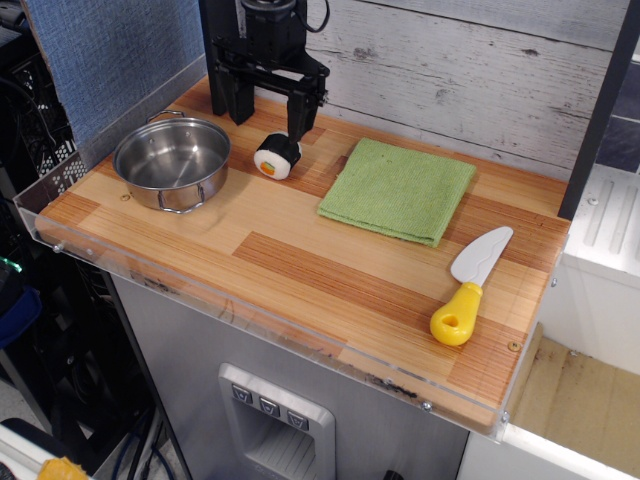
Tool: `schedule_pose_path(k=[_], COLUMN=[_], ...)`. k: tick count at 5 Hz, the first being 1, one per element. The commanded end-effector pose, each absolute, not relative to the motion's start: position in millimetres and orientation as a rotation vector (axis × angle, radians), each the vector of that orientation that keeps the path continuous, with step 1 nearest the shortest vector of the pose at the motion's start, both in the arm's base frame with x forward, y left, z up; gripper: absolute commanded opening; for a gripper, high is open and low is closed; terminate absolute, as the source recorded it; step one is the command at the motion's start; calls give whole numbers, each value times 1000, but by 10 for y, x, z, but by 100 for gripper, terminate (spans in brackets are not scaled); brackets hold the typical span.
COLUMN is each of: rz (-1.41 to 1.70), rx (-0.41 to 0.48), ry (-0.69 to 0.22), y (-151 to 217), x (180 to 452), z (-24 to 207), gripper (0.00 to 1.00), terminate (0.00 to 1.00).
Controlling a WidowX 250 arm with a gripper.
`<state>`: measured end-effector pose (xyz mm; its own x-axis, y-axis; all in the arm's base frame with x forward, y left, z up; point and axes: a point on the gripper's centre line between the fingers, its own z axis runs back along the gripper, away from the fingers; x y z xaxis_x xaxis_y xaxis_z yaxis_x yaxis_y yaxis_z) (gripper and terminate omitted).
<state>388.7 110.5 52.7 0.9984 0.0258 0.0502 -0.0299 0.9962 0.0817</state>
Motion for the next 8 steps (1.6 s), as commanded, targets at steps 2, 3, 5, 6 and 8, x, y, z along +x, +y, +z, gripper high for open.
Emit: schedule_pose_path(k=[2,3,5,6,8], rz=[40,43,57,82,-23], rx=[72,71,81,119,89], ry=[-63,-57,-106,-157,-198], y=[1042,985,952,977,464], x=[4085,4114,4072,4039,4087], z=[419,367,567,937,1313], gripper=[100,100,0,0,0], terminate=[0,0,0,0,0])
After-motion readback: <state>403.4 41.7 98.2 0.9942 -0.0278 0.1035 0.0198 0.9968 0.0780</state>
